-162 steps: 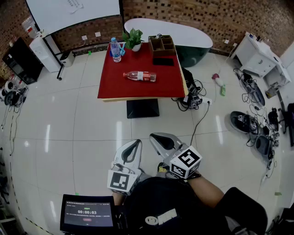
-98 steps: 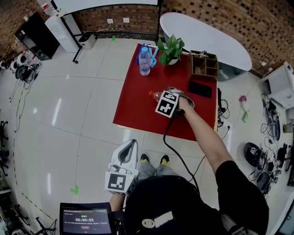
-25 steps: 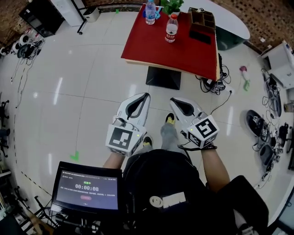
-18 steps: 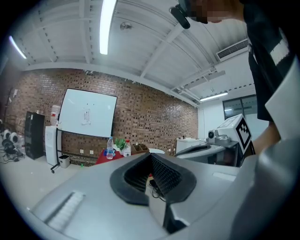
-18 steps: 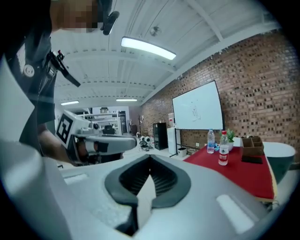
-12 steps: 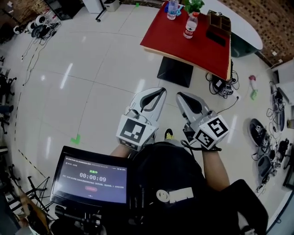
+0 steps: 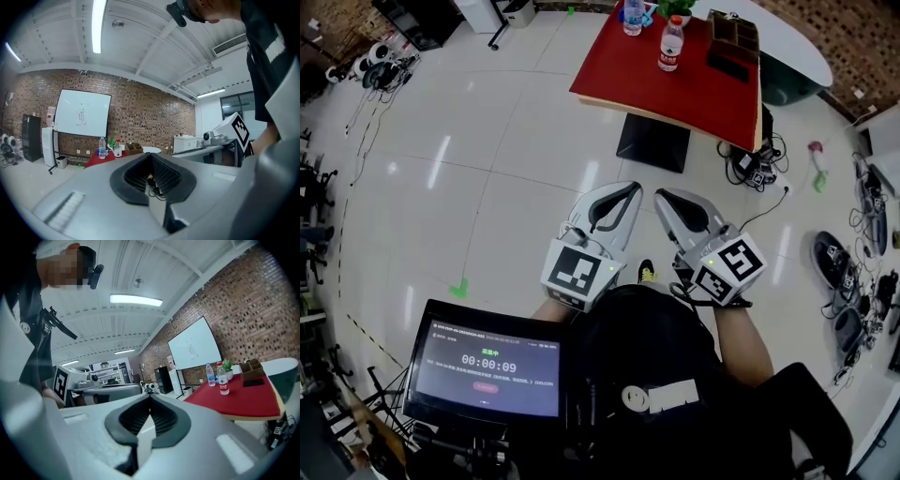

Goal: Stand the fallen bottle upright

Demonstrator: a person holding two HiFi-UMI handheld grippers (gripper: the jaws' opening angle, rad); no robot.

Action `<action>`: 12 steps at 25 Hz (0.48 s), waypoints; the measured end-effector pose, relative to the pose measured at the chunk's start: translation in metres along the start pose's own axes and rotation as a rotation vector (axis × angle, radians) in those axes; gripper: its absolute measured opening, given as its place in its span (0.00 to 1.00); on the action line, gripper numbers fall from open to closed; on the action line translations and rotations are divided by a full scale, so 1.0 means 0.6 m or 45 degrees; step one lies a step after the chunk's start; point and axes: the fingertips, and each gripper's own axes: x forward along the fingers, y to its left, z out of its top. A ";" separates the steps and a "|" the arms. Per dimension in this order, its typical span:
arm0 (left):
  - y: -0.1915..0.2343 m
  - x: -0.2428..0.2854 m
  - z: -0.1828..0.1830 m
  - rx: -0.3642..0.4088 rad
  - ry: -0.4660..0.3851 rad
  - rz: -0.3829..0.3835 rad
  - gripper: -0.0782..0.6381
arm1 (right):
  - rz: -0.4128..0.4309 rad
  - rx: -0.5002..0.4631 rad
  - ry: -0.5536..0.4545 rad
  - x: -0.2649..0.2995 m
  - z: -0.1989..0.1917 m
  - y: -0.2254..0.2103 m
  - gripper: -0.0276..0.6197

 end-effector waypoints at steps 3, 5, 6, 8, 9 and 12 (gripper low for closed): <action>-0.004 0.010 0.005 -0.007 -0.006 -0.020 0.12 | -0.038 -0.010 -0.009 -0.004 0.003 -0.014 0.05; -0.004 0.014 0.008 -0.004 -0.009 -0.023 0.12 | -0.067 -0.020 -0.009 -0.007 0.005 -0.022 0.05; -0.004 0.015 0.009 -0.003 -0.009 -0.021 0.12 | -0.079 -0.023 -0.013 -0.009 0.007 -0.025 0.05; -0.007 0.018 0.012 -0.003 -0.014 -0.025 0.12 | -0.104 -0.028 -0.026 -0.016 0.013 -0.031 0.05; -0.010 0.020 0.013 -0.002 -0.019 -0.030 0.12 | -0.118 -0.029 -0.033 -0.019 0.015 -0.034 0.05; -0.015 0.023 0.017 0.006 -0.032 -0.036 0.12 | -0.154 -0.029 -0.045 -0.028 0.020 -0.044 0.05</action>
